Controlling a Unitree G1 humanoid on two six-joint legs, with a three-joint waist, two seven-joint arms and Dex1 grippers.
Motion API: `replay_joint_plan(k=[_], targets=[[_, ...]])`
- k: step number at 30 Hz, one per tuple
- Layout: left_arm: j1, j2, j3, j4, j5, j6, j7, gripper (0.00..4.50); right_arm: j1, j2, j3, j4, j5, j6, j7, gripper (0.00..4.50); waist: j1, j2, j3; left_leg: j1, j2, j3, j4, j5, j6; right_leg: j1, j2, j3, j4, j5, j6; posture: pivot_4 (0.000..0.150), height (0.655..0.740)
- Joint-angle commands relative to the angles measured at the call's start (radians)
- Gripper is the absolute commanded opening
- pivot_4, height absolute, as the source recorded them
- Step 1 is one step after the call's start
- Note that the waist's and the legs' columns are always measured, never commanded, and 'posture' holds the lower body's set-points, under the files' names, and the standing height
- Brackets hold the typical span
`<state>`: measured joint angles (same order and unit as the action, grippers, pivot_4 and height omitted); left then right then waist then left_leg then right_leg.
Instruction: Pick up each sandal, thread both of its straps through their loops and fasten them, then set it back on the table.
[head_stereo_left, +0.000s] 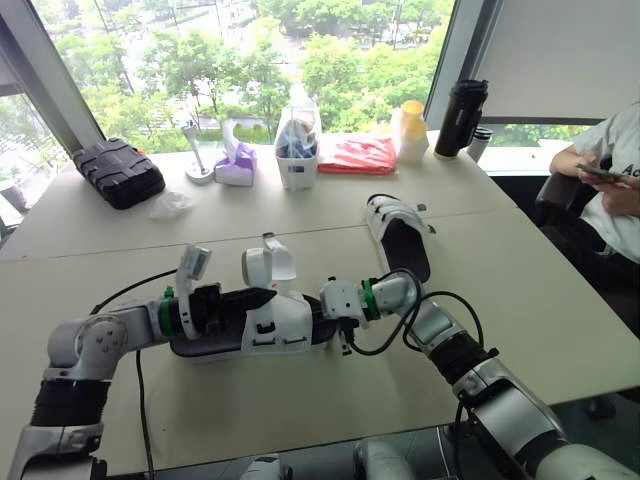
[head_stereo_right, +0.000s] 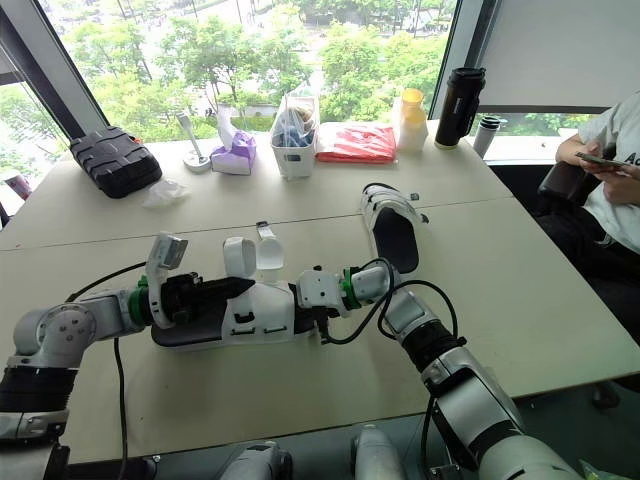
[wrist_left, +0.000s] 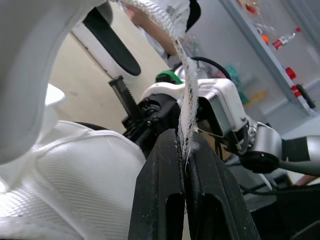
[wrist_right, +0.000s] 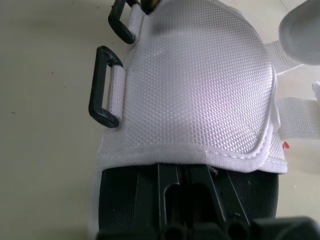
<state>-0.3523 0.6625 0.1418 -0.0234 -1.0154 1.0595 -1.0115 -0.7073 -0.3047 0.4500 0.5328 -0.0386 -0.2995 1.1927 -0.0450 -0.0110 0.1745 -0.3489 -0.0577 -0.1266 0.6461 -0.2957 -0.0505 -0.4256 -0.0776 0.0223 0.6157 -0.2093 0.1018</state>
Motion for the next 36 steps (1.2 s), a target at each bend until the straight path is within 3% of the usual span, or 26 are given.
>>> replay_joint_plan(k=[1,11,22,36], targets=[[0.017,0.036,-0.020,-0.043,0.016,-0.003,-0.058,0.12,0.024,-0.014,0.029,0.030,-0.055,0.026,-0.004,0.00,0.000,0.000,0.000,0.000,0.000,0.000,0.000,0.000,0.000,0.000,0.000,0.000,0.000,0.000,0.000,0.150,0.7400],[0.040,0.030,-0.079,-0.047,0.131,-0.125,-0.110,0.12,0.030,-0.010,0.033,0.016,-0.050,0.033,-0.003,0.00,0.000,0.000,0.000,0.000,0.000,0.000,0.000,0.000,0.000,0.000,0.000,0.000,0.000,-0.001,-0.001,0.150,0.7400],[-0.052,-0.010,0.007,0.007,0.026,-0.008,-0.077,0.12,0.032,-0.011,0.035,0.011,-0.056,0.035,-0.005,0.00,0.000,0.000,0.000,0.000,0.000,-0.001,0.000,0.000,0.000,0.000,0.000,0.000,0.000,0.000,0.000,0.150,0.7400],[-0.026,0.011,-0.017,0.012,0.058,0.008,-0.105,0.12,0.032,-0.009,0.033,0.014,-0.060,0.035,-0.008,0.00,0.000,0.000,0.000,0.000,0.000,-0.001,0.000,0.000,0.000,0.000,0.000,0.000,0.000,0.000,0.000,0.150,0.7400]])
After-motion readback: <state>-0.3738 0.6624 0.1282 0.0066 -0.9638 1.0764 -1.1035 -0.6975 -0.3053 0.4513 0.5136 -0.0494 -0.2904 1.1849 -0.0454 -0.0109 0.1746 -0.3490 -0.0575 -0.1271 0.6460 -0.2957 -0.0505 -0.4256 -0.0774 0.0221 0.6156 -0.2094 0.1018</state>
